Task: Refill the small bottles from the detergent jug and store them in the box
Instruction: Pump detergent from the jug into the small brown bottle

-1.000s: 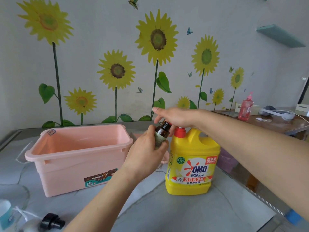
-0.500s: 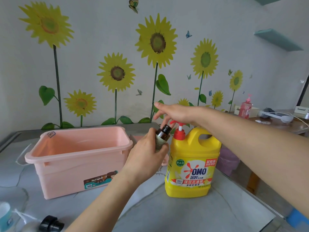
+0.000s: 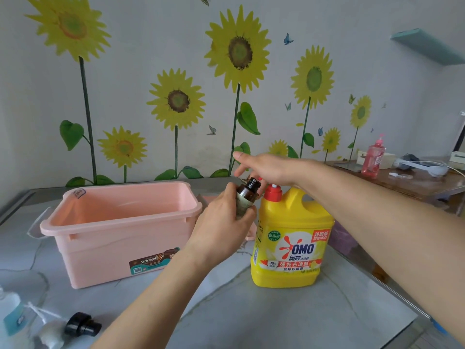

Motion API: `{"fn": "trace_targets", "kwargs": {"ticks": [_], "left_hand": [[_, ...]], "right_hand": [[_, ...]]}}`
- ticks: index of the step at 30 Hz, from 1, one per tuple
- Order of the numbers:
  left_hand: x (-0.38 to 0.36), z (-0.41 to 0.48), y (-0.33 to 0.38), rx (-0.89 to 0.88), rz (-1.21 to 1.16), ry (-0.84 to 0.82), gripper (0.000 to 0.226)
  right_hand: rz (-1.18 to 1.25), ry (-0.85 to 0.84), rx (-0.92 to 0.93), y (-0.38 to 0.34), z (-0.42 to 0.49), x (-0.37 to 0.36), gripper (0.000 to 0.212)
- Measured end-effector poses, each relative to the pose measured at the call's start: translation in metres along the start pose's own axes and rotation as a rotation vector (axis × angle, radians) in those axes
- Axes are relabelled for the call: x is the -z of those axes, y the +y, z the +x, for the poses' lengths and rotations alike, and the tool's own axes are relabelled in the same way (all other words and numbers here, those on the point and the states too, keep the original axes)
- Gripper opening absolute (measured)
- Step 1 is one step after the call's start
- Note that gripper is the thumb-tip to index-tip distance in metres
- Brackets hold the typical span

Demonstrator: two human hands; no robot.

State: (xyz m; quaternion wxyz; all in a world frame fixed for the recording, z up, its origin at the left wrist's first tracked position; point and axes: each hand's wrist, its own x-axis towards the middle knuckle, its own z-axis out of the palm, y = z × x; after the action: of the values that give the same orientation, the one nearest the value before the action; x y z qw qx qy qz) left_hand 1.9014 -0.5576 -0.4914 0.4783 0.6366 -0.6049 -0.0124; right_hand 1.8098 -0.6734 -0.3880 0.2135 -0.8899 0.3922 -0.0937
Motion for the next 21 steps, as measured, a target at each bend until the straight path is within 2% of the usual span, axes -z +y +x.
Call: {"fn": "trace_targets", "kwargs": {"ticks": [6, 11, 15, 17, 21], "left_hand": [[-0.001, -0.002, 0.001, 0.002, 0.003, -0.001, 0.022], [-0.002, -0.002, 0.001, 0.002, -0.003, 0.004, 0.023], [-0.002, -0.002, 0.001, 0.01, -0.006, 0.006, 0.023], [-0.001, -0.002, 0.001, 0.004, -0.012, 0.012, 0.023], [0.0, -0.001, 0.002, 0.003, -0.007, 0.023, 0.022]], "right_hand": [[-0.027, -0.057, -0.012, -0.01, -0.004, 0.011, 0.071], [-0.044, -0.006, 0.0, -0.004, 0.001, 0.0, 0.069], [-0.092, -0.058, -0.031, -0.008, 0.001, 0.006, 0.07], [-0.062, -0.081, -0.037, -0.01, -0.001, 0.011, 0.07], [0.072, -0.01, -0.022, -0.003, -0.001, 0.004, 0.067]]}}
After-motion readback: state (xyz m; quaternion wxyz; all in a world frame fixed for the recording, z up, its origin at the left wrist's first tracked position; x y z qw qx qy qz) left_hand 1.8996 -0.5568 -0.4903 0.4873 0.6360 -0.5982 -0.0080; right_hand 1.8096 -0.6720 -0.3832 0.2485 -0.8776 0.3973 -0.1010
